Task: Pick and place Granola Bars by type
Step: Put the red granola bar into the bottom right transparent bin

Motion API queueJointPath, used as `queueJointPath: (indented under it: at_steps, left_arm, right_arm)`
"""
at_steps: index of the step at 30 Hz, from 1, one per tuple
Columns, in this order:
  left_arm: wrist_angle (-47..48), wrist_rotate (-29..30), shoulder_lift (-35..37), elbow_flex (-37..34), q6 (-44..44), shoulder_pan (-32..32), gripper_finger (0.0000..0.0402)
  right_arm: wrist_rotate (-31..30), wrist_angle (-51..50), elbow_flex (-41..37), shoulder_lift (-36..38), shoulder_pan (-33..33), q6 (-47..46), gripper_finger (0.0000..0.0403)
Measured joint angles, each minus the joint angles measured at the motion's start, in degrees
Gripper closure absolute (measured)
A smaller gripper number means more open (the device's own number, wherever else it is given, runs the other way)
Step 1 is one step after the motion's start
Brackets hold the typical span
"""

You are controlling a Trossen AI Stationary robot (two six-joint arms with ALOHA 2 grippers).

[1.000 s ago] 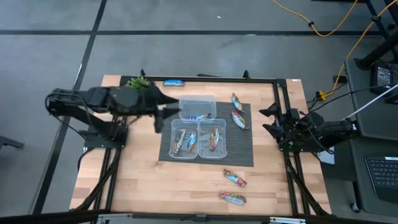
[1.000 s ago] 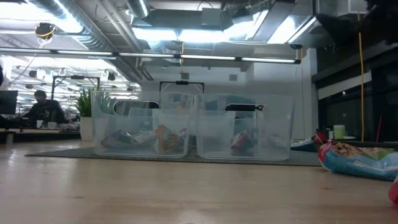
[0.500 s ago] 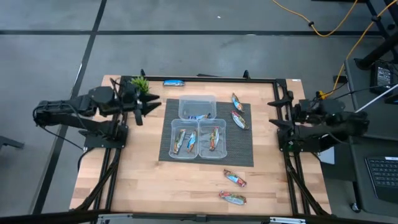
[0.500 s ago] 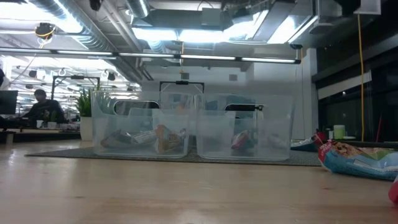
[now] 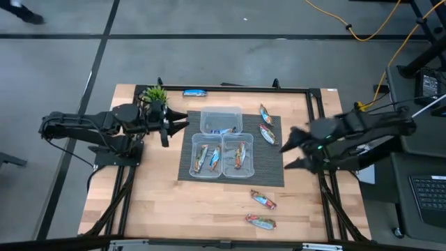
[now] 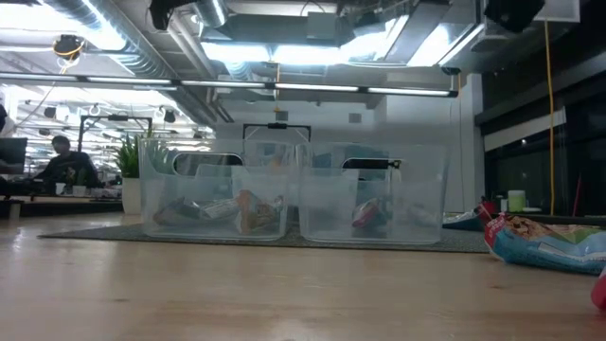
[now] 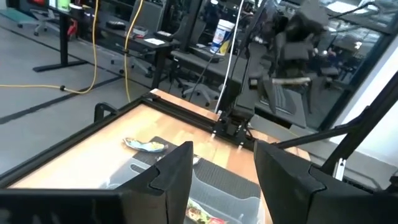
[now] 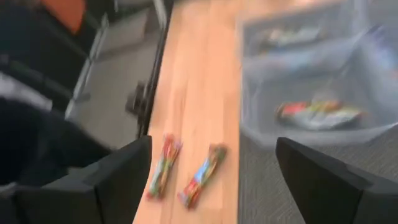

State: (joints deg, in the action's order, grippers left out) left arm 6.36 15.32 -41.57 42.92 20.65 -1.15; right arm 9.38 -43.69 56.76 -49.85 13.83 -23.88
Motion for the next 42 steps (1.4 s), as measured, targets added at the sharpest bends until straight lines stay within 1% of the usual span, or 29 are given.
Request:
queueJointPath:
  at_steps: [4,7,10,15,19,21,24,28,38,42]
  left_arm:
    - [-0.02,-0.23,0.05,0.0,-1.09,0.0,0.0238]
    - [0.0,-1.93,0.05,0.0,-1.45,0.0,0.0238]
    - [0.44,-3.69,0.05,0.0,-1.48,0.0,0.0238]
    - [1.25,-6.11,0.05,0.0,-1.42,0.0,0.0238]
    - [1.37,-7.85,0.05,0.0,-1.77,0.0,0.0238]
    - [1.56,-7.99,0.05,0.0,-2.23,0.01,0.0238]
    - [1.62,-7.99,0.05,0.0,-2.82,0.0,0.0238]
    - [1.62,-7.99,0.05,0.0,-2.98,0.0,0.0238]
    - [1.62,-7.99,0.05,0.0,-1.93,0.0,0.0238]
    - [1.62,-7.97,0.05,0.0,-1.9,0.0,0.0238]
  right_arm:
    - [0.58,-2.1,-0.03,-7.48,2.63,-2.77,0.0059]
    - [-1.48,-3.28,-0.1,-12.8,5.55,-6.41,0.0059]
    - [-3.83,-3.54,-0.1,-17.78,8.93,-12.01,0.0059]
    - [-4.71,2.1,-0.1,-24.97,14.09,-21.67,0.0059]
    - [-6.88,7.44,-0.1,-29.3,17.65,-28.87,0.0059]
    - [-8.06,8.08,-0.1,-31.26,18.87,-33.13,0.0059]
    - [-7.82,7.94,-0.1,-33.95,19.56,-39.2,0.0059]
    - [-6.81,7.79,-0.1,-36.77,19.45,-40.35,0.0059]
    - [-7.3,7.36,-0.1,-45.19,19.35,-42.15,0.0059]
    - [-5.64,7.37,-0.1,-47.87,19.36,-43.81,0.0059]
